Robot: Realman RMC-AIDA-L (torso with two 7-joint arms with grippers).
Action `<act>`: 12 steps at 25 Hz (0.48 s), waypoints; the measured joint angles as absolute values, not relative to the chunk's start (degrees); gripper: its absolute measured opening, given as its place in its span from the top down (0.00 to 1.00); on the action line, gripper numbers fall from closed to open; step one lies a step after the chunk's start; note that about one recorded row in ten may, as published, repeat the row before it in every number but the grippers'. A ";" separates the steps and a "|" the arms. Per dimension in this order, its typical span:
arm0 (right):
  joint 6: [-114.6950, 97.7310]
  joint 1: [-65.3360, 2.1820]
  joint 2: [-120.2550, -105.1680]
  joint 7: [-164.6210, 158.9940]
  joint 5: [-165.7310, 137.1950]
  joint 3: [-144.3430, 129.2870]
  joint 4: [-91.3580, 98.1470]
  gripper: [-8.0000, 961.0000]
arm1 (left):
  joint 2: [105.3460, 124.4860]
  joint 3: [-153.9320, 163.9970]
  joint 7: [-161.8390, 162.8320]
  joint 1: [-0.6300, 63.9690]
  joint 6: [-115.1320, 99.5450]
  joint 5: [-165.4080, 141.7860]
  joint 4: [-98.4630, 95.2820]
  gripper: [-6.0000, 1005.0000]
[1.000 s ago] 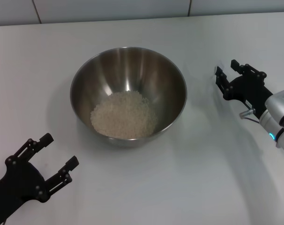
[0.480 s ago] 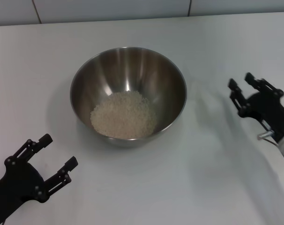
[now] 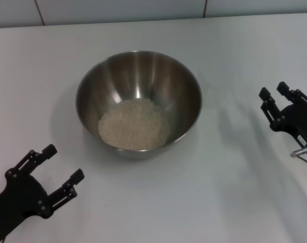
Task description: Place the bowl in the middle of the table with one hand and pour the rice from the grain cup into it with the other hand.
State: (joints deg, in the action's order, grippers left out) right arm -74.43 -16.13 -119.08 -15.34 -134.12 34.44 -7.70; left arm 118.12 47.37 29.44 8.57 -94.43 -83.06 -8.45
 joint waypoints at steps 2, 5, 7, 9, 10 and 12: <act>-77.35 -15.89 -119.09 -16.20 -134.12 33.04 -6.99 0.45 | 118.12 47.42 29.44 8.49 -94.44 -83.06 -8.50 0.18; -83.40 -15.97 -119.10 -20.43 -134.13 29.54 -3.85 0.44 | 118.08 47.63 29.44 8.46 -94.43 -83.10 -8.64 0.18; -86.91 -16.45 -119.09 -24.34 -134.12 26.33 -1.08 0.44 | 118.03 47.82 29.41 8.45 -94.44 -83.15 -8.78 0.18; -88.09 -16.66 -119.08 -25.77 -134.12 24.94 0.02 0.43 | 118.01 48.00 29.39 8.46 -94.44 -83.19 -8.86 0.18; -89.13 -16.98 -119.03 -27.22 -134.12 23.43 1.20 0.43 | 117.98 48.19 29.39 8.48 -94.45 -83.21 -9.02 0.18; -91.26 -18.28 -118.89 -30.00 -134.12 19.00 4.51 0.42 | 117.86 48.42 29.55 8.58 -94.47 -83.24 -9.98 0.18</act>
